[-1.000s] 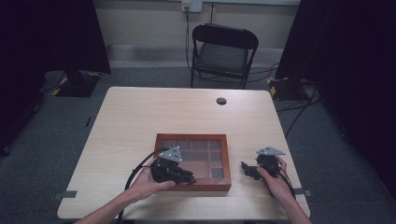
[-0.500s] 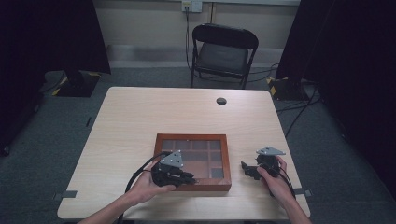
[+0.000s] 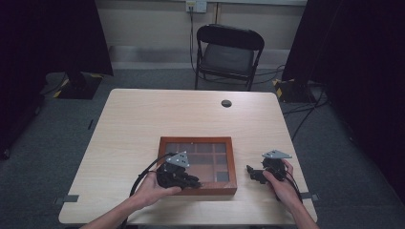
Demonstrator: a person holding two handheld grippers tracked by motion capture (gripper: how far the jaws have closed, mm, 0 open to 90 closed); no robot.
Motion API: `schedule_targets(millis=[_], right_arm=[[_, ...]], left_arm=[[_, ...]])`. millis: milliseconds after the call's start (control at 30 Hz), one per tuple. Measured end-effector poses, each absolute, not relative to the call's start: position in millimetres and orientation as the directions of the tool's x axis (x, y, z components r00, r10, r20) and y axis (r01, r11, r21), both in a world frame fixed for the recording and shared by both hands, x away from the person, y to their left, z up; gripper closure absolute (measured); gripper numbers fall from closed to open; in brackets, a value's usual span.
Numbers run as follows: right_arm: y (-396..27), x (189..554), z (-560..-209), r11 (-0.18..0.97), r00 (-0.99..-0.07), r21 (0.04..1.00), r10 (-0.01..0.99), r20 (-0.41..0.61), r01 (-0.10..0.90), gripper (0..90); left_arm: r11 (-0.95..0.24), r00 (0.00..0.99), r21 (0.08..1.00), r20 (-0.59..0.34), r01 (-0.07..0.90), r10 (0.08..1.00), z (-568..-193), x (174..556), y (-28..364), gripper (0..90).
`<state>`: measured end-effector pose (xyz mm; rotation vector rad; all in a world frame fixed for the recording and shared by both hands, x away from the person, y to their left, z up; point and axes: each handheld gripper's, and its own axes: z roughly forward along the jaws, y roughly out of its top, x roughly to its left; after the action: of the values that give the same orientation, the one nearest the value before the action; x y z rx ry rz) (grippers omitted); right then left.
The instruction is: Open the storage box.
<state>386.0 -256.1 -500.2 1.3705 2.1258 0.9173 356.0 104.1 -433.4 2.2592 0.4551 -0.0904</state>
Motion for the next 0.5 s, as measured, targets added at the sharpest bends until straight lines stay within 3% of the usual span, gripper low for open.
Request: schedule_targets(millis=[500], right_arm=[[-256.2, 386.2, -500.3, 0.287, -0.409, 0.734, 0.912, -0.014, 0.616, 12.4]], left_arm=[[-0.605, 0.935, 0.715, -0.226, 0.351, 0.275, -424.6, 360.1, 106.9, 81.3]])
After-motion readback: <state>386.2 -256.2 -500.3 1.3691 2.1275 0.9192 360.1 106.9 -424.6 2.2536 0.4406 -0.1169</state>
